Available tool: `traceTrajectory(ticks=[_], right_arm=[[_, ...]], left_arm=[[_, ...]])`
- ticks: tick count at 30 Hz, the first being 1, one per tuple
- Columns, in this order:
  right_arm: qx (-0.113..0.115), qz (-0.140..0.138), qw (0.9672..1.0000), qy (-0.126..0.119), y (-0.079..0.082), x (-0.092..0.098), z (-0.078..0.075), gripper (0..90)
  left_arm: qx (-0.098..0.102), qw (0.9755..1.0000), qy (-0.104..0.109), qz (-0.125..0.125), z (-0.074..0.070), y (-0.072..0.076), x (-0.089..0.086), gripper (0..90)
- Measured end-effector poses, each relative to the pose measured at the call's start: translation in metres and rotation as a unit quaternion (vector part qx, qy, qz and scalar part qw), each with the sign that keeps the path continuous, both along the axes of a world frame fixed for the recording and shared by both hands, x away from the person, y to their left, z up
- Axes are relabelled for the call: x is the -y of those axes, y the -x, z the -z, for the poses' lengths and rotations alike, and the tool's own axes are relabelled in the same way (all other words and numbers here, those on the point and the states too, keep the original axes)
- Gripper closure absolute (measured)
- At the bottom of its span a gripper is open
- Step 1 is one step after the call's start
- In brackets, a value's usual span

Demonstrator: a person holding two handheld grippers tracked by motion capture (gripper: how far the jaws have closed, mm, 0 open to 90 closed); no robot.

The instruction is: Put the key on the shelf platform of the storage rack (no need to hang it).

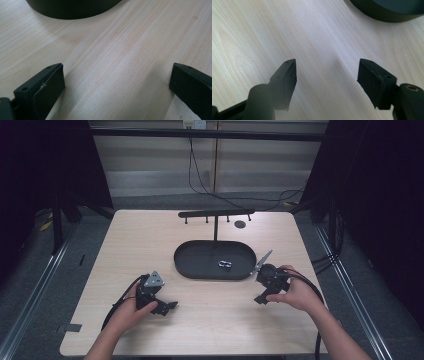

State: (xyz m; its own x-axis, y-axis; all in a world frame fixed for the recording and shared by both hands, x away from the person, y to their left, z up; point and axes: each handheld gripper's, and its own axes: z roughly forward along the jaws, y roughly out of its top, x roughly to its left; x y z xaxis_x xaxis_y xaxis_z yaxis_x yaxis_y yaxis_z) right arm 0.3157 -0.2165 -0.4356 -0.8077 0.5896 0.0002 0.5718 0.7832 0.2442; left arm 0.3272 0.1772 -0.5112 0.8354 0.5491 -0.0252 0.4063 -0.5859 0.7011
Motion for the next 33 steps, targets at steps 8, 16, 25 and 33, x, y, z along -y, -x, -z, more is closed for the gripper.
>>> traceTrajectory(ticks=[8, 16, 25, 33], right_arm=[[0.002, 0.007, 1.0000, 0.005, 0.011, 0.008, 0.009, 31.4], [0.011, 0.012, 0.9998, 0.015, 0.020, 0.018, 0.017, 30.9], [0.016, 0.019, 0.9995, 0.019, 0.029, 0.026, 0.026, 30.2], [0.027, 0.045, 0.9984, -0.019, 0.032, 0.033, 0.031, 27.7]], left_arm=[[0.000, 1.0000, 0.001, 0.000, 0.000, 0.000, 0.000, 0.0], [0.002, 1.0000, -0.002, 0.001, 0.000, 0.000, 0.000, 0.0], [0.000, 1.0000, -0.001, 0.000, 0.000, 0.001, 0.000, 0.0], [0.000, 1.0000, -0.004, 0.002, 0.000, 0.001, 0.000, 0.0]])
